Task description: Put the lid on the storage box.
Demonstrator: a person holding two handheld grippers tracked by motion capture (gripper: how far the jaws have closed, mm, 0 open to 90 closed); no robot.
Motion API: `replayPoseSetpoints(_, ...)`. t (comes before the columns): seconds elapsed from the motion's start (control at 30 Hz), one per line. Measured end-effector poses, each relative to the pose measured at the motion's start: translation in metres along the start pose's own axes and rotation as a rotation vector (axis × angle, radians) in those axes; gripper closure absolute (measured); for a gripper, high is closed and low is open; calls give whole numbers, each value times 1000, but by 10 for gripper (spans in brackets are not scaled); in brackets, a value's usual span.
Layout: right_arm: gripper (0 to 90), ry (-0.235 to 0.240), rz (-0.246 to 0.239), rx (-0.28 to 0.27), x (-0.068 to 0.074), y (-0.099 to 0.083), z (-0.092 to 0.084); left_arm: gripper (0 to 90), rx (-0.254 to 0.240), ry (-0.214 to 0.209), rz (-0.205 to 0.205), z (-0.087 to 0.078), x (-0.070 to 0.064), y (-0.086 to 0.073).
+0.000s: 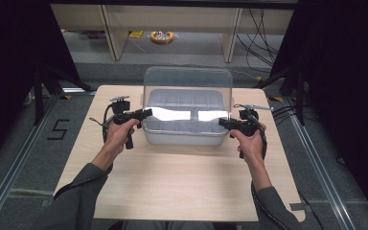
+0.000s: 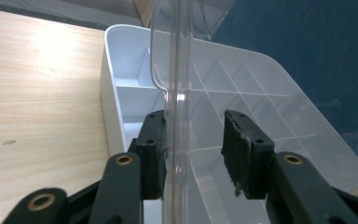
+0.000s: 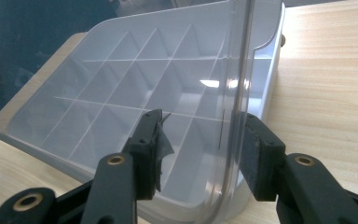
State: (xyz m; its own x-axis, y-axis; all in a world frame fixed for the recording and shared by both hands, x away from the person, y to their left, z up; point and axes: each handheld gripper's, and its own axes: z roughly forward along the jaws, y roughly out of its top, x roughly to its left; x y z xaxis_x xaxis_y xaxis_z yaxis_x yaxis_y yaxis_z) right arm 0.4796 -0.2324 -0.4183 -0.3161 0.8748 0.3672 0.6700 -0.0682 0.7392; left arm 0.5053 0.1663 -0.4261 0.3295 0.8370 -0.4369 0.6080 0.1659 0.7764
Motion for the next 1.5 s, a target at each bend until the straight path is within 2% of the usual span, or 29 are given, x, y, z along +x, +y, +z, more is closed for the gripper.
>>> replayPoseSetpoints(0.03,553,3,-43,-6,-4,1,2,597,-1,1,-1,1,0,0)
replayPoseSetpoints(0.07,552,7,-23,-3,-4,0,3,598,1,-1,-2,2,1,0)
replayPoseSetpoints(0.13,551,11,-31,-5,-6,1,5,597,1,7,-6,3,2,0)
replayPoseSetpoints(0.17,549,2,1,5,-4,0,6,597,2,12,-8,4,2,0)
replayPoseSetpoints(0.2,546,3,-31,1,-7,1,8,595,2,12,-9,5,3,0)
replayPoseSetpoints(0.27,540,7,-8,6,-6,1,11,596,3,17,-6,6,4,0)
replayPoseSetpoints(0.3,536,12,27,17,-4,1,11,595,3,16,-9,6,4,-1)
replayPoseSetpoints(0.33,531,0,-19,6,-9,1,14,595,5,18,-11,7,4,-1)
replayPoseSetpoints(0.43,524,9,8,4,-7,0,15,594,7,21,-21,8,6,-2)
replayPoseSetpoints(0.53,515,0,-16,2,-9,0,18,590,7,23,-27,10,7,-2)
replayPoseSetpoints(0.6,509,6,42,18,-5,0,18,587,5,28,-33,12,8,-3)
replayPoseSetpoints(0.63,503,-1,1,7,-9,0,21,585,4,28,-36,13,9,-4)
replayPoseSetpoints(0.7,493,-4,-3,7,-8,0,23,583,6,31,-40,15,10,-5)
replayPoseSetpoints(0.77,487,-4,-1,11,-9,-1,24,581,6,37,-44,17,10,-6)
replayPoseSetpoints(0.87,475,-14,40,20,-5,-1,25,577,9,41,-45,18,11,-7)
replayPoseSetpoints(0.9,471,-24,33,26,-5,-1,26,576,12,46,-36,19,11,-7)
replayPoseSetpoints(0.93,467,-56,-16,19,-7,-1,27,574,7,50,-40,20,11,-8)
replayPoseSetpoints(0.97,467,-46,21,28,-4,-1,27,572,7,55,-42,20,11,-8)
replayPoseSetpoints(1.0,483,-76,-1,26,-3,-1,28,571,10,58,-37,20,11,-8)
replayPoseSetpoints(1.03,482,-88,-81,16,-7,-1,29,566,14,69,-35,21,11,-10)
replayPoseSetpoints(1.07,490,-84,-50,25,-6,0,29,563,9,67,-47,22,12,-10)
replayPoseSetpoints(1.1,490,-90,-68,19,-9,0,30,563,10,64,-47,23,13,-11)
replayPoseSetpoints(1.17,491,-87,-50,24,-7,1,30,562,8,67,-55,24,14,-12)
replayPoseSetpoints(1.23,490,-89,4,38,-3,2,30,560,8,68,-48,24,13,-13)
replayPoseSetpoints(1.3,491,-99,-6,35,-4,1,31,559,10,67,-44,24,14,-12)
replayPoseSetpoints(1.33,491,-98,-45,27,-7,2,31,558,10,68,-41,24,14,-12)
replayPoseSetpoints(1.4,491,-80,-50,25,-7,2,31,555,11,70,-40,24,13,-12)
replayPoseSetpoints(1.47,491,-86,-7,33,-4,1,30,548,9,77,-30,24,12,-13)
replayPoseSetpoints(1.5,491,-85,-40,21,-7,1,31,546,10,77,-30,24,12,-13)
